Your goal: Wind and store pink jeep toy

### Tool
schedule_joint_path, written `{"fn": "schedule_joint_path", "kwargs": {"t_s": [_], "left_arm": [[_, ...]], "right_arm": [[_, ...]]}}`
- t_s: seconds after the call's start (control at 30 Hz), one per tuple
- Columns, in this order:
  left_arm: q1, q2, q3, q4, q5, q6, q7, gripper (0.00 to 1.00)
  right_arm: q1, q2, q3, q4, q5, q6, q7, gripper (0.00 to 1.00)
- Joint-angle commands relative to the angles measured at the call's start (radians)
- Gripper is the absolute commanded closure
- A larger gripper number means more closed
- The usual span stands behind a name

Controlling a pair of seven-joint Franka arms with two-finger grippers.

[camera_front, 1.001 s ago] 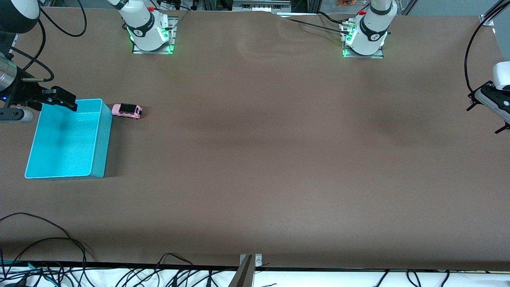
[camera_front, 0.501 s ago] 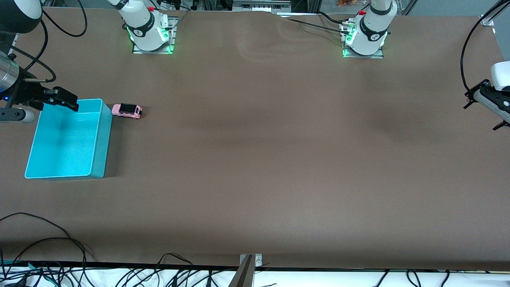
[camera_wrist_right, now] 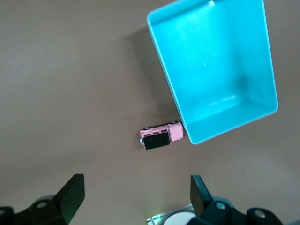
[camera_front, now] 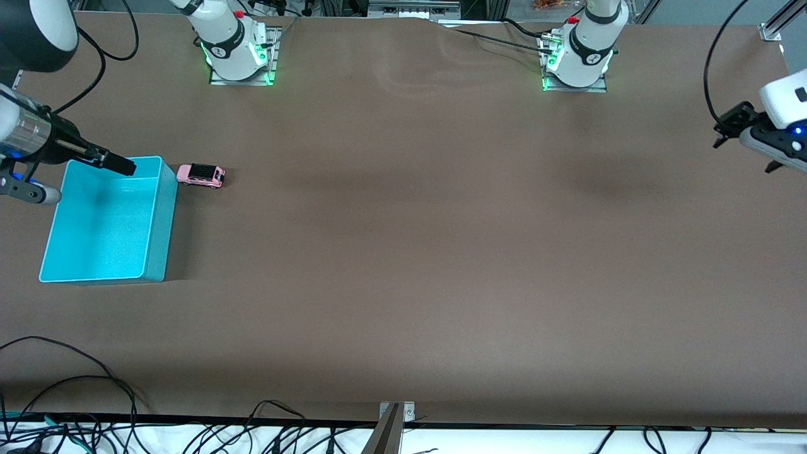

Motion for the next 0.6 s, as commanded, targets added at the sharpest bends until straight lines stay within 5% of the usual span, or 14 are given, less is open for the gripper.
{"fn": "schedule_joint_path", "kwargs": {"t_s": [0.0, 0.27, 0.57], "left_arm": [[-0.013, -0.049, -0.035, 0.041, -0.037, -0.124, -0.213, 0.0], [-0.024, -0.049, -0.019, 0.071, -0.166, -0.168, -0.36, 0.0], [-0.022, -0.046, -0.014, 0.075, -0.186, -0.168, -0.367, 0.0]], "right_arm": [[-0.026, 0.029, -0.024, -0.017, -0.011, -0.051, 0.104, 0.0], [-0.034, 0.062, -0.029, -0.008, -0.017, -0.095, 0.16, 0.0], [-0.045, 0.114, -0.052, -0.008, -0.018, 0.02, 0.344, 0.0]]}}
